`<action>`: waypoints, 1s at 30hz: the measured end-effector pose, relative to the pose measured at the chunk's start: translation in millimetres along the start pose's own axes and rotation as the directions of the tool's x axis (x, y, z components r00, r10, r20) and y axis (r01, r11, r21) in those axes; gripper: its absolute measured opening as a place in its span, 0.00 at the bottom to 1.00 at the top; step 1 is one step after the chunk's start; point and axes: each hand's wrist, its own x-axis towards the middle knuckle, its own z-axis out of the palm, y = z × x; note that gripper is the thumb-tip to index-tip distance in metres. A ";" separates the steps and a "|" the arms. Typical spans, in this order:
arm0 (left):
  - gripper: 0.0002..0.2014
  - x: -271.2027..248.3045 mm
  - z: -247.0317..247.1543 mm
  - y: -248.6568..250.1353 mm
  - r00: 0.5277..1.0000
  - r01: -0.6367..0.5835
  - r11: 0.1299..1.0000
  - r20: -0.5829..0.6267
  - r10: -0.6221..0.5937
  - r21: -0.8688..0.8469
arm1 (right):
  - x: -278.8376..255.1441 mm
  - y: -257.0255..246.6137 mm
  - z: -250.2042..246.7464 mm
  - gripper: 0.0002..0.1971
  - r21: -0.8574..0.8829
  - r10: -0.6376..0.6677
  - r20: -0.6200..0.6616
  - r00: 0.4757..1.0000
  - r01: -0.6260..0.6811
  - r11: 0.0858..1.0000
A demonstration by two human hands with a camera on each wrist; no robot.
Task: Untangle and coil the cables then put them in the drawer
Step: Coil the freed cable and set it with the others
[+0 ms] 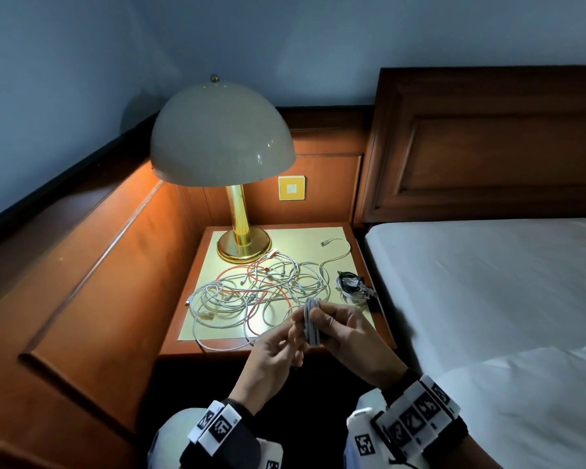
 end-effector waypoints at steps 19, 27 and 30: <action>0.05 -9.6 -20.6 6.7 0.898 -0.418 0.645 0.184 0.400 0.639 | 11.2 14.9 -22.3 0.12 -0.878 -0.166 0.016 0.986 0.093 0.470; 0.10 0.4 -34.4 25.6 0.939 -0.340 0.767 0.155 0.306 0.545 | 7.1 5.2 -18.6 0.14 -0.213 0.378 0.143 0.915 -0.345 0.914; 0.09 3.9 -38.6 25.4 0.970 -0.244 0.881 0.087 0.228 0.405 | 4.3 5.3 -14.3 0.11 -0.148 0.448 0.269 0.853 -0.423 0.894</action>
